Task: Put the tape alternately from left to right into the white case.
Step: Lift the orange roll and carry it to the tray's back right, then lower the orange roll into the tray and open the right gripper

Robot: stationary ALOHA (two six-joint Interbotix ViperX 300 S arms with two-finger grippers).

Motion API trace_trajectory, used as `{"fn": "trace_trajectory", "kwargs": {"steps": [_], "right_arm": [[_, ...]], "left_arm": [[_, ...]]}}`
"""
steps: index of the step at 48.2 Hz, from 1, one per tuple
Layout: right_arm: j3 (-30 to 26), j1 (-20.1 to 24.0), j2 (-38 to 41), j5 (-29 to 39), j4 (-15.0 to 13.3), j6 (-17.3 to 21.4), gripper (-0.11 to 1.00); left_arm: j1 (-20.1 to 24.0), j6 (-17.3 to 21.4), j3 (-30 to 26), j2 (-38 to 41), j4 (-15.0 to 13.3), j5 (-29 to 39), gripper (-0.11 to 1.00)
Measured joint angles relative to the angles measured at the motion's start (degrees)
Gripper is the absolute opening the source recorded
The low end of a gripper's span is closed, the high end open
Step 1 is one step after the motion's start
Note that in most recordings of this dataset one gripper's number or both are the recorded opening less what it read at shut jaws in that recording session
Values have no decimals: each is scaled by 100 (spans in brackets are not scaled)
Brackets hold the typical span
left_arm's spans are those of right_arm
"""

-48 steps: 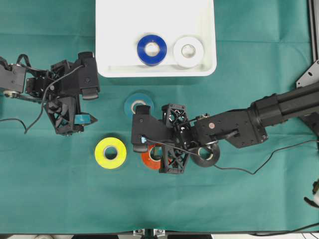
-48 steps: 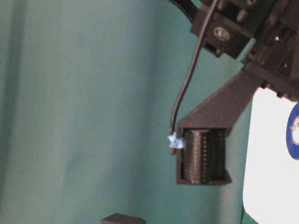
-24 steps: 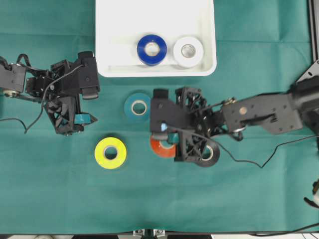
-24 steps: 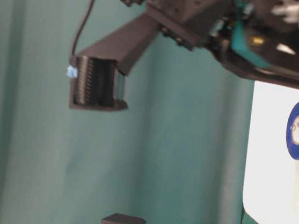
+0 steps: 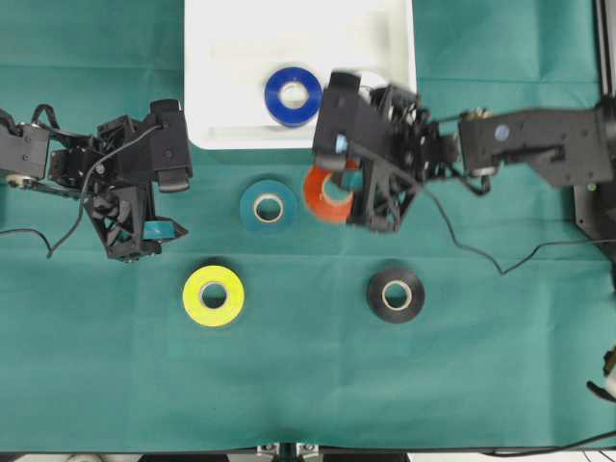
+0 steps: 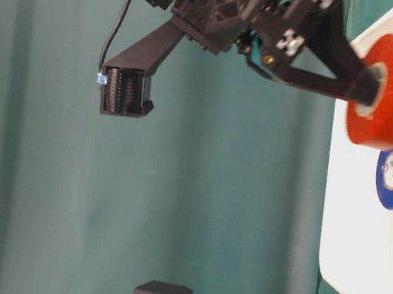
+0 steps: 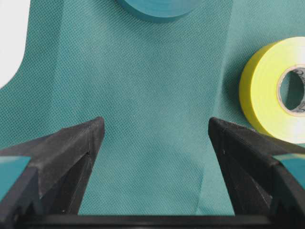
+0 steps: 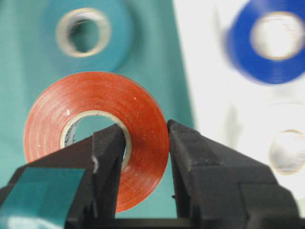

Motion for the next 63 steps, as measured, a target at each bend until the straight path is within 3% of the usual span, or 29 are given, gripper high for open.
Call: {"fn": "trace_trajectory", "kwargs": {"steps": [10,26,38,63], "right_arm": [[35,-563,-44,0,-167,-35,28],[35,-1134,-44,-18,-677,-35,28],[35,-1617,-18,-79,-905,-35,28],[44,-2742,694,-958,-1020,-44,28]], "left_arm": [[0,-9,0,0,-9,0,68],[0,-9,0,0,-9,9,68],[9,-9,0,0,-9,-9,68],[9,-9,0,0,-9,-70,68]]}}
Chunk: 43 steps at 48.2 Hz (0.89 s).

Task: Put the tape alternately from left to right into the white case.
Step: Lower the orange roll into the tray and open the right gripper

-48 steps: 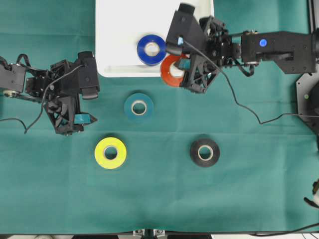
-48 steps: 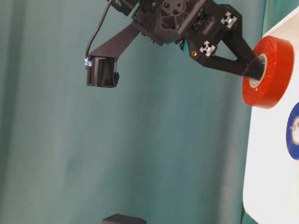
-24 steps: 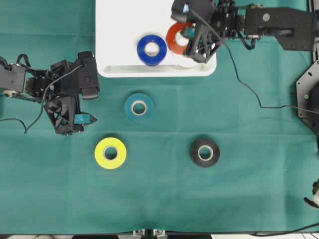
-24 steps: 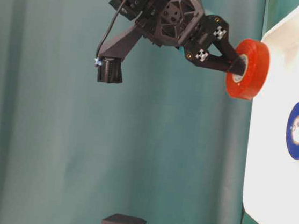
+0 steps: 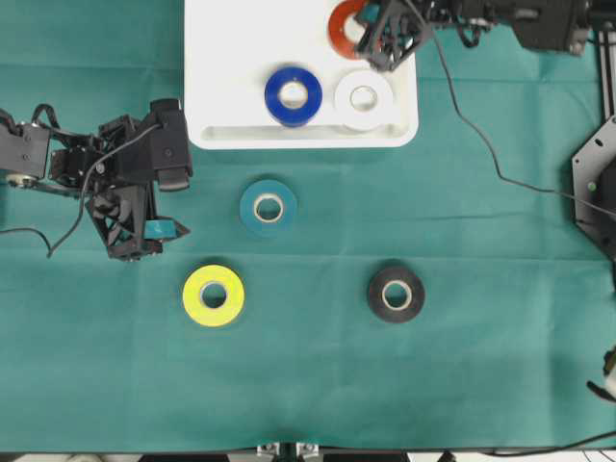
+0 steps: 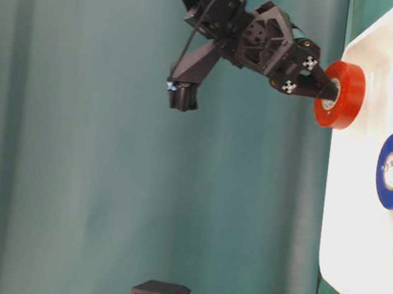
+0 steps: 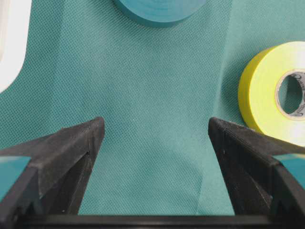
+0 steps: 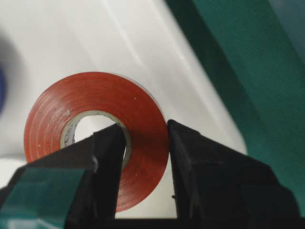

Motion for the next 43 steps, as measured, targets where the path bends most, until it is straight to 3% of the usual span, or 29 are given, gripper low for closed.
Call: {"fn": "trace_trajectory", "kwargs": {"steps": [15,41,43], "right_arm": [[44,-237,387,-176,0,9,28],[141,-255,431,-466,0,44,28],[149,-255,431,-448,0,44,36]], "left_arm": [[0,0,0,0,0,0,68],[0,0,9,0,0,-9,68],[-9,0,0,0,0,-9,68]]}}
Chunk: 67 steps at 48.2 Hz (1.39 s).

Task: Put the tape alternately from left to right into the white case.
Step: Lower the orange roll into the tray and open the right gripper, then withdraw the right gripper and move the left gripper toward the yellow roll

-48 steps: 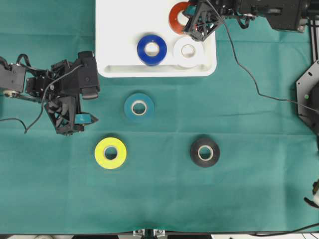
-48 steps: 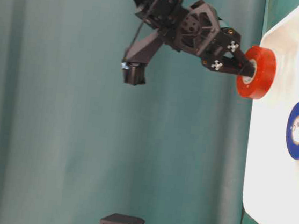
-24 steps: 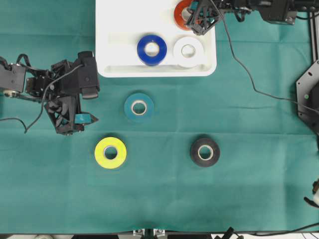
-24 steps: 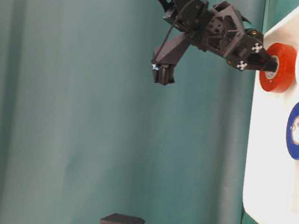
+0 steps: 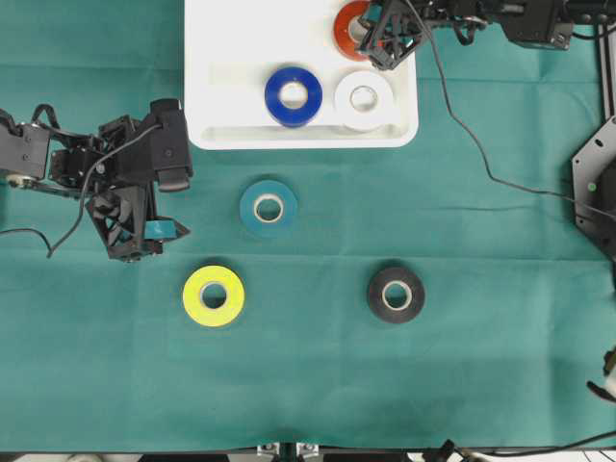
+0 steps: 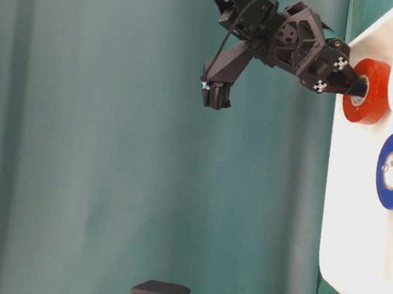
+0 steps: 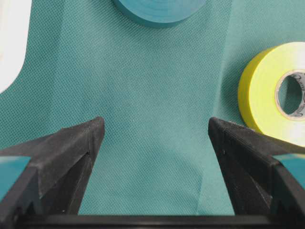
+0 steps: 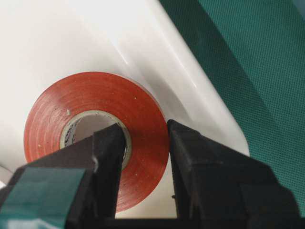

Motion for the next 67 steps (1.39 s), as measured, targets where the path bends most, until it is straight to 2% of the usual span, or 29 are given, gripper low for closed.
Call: {"fn": "trace_trajectory", "kwargs": {"steps": [7,9,14,33,56,67], "right_arm": [[0,0,0,158,0,0,79],[0,0,-9,202,0,0,85],[9,-9,0,264,0,0,78],[105,62,-290,281,0,-9,78],[413,1239,-1213,264,0,-9,77],[519,1802,-1362,149,0,0,78]], "left_arm": [[0,9,0,0,0,0,68],[9,0,0,0,0,0,68],[0,9,0,0,9,0,68],[9,9,0,0,0,0,68],[9,0,0,0,0,9,68],[9,0,9,0,0,9,68]]}}
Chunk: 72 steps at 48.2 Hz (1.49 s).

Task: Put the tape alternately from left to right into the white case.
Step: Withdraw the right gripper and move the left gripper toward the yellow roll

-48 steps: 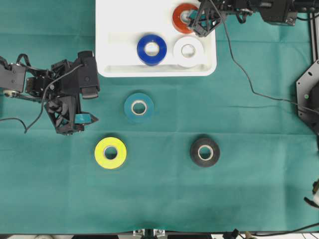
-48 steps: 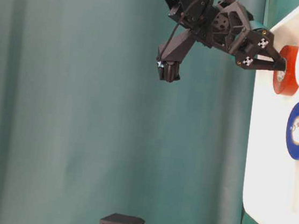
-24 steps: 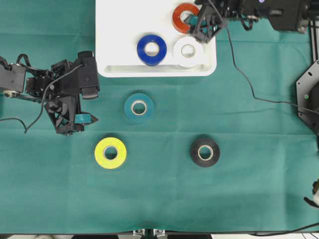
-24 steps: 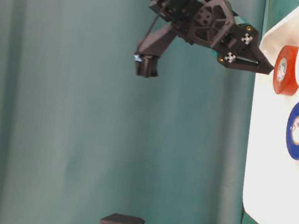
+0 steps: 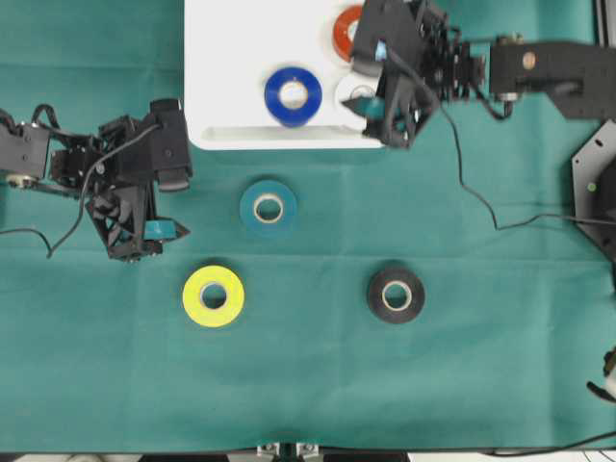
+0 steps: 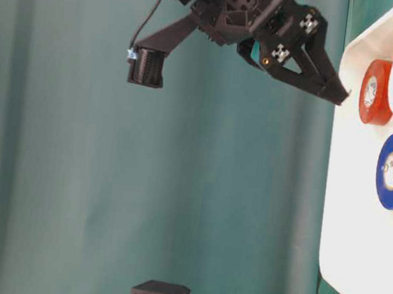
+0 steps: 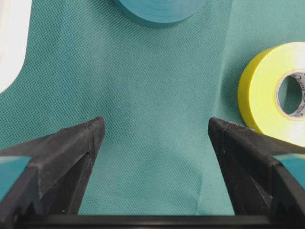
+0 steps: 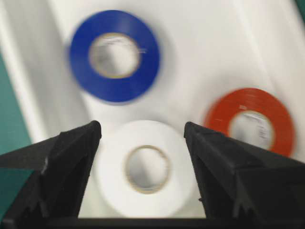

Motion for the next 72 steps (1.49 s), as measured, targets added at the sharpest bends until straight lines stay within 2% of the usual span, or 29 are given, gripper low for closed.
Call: {"fn": "trace_trajectory", "kwargs": {"steps": [8,41,53,72], "right_arm": [[18,396,-9,-88,0,0,78],[220,1468,-9,-316,0,9,78],[378,1670,-9,-580,0,18,78],[466,1679,-9,-729,0,44,78]], "left_arm": [[0,-26,0,0,0,-9,68],[0,-44,0,0,9,0,68],[0,-35,-9,0,0,-9,68],[-26,-62,-9,0,0,-9,68]]}}
